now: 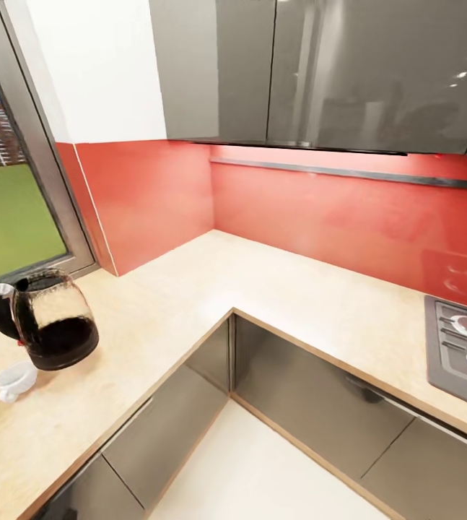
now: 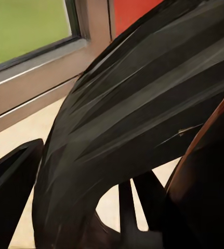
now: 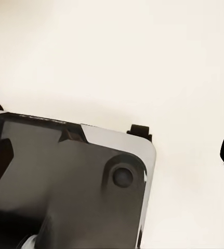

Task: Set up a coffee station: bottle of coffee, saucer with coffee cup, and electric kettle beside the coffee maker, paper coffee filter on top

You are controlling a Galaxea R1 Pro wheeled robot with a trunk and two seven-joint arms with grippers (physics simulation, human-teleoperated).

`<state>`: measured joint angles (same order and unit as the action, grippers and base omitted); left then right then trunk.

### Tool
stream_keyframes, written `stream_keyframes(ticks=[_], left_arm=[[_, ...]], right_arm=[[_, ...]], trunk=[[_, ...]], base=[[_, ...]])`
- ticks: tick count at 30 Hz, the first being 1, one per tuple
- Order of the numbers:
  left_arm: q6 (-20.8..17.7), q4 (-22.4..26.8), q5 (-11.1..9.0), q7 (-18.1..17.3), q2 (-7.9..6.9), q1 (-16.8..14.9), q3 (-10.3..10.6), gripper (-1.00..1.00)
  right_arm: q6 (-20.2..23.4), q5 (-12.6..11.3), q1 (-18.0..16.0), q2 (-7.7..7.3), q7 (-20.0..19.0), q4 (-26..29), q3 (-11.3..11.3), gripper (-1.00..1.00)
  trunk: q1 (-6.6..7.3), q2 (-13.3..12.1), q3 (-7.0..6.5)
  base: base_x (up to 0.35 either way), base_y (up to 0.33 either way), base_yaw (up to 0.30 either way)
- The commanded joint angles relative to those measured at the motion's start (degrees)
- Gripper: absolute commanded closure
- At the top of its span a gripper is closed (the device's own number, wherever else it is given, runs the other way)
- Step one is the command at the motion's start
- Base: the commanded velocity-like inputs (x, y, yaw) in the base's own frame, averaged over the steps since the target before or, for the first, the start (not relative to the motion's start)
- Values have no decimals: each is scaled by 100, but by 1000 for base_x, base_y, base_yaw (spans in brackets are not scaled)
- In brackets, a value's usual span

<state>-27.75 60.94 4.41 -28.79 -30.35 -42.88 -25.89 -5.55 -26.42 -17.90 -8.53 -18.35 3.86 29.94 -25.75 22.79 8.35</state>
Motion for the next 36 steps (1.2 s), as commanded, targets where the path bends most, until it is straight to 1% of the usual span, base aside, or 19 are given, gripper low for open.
stream_keyframes(ticks=[1, 7, 36], left_arm=[[-28, 8, 33, -48, 3, -10, -18, 100], [-28, 6, 28, -48, 3, -10, -20, 100], [-20, 6, 0, -48, 3, -1, -57, 100]], right_arm=[[-16, -57, -4, -9, -20, -8, 50, -100], [-16, -48, -4, -33, -19, -25, 62, -100], [-16, -48, -3, -35, -19, -34, 68, -100]], trunk=[[-3, 13, 12], [-3, 13, 12], [-3, 13, -9]], base=[[45, -204, 20], [3, -8, 267], [0, 0, 278]])
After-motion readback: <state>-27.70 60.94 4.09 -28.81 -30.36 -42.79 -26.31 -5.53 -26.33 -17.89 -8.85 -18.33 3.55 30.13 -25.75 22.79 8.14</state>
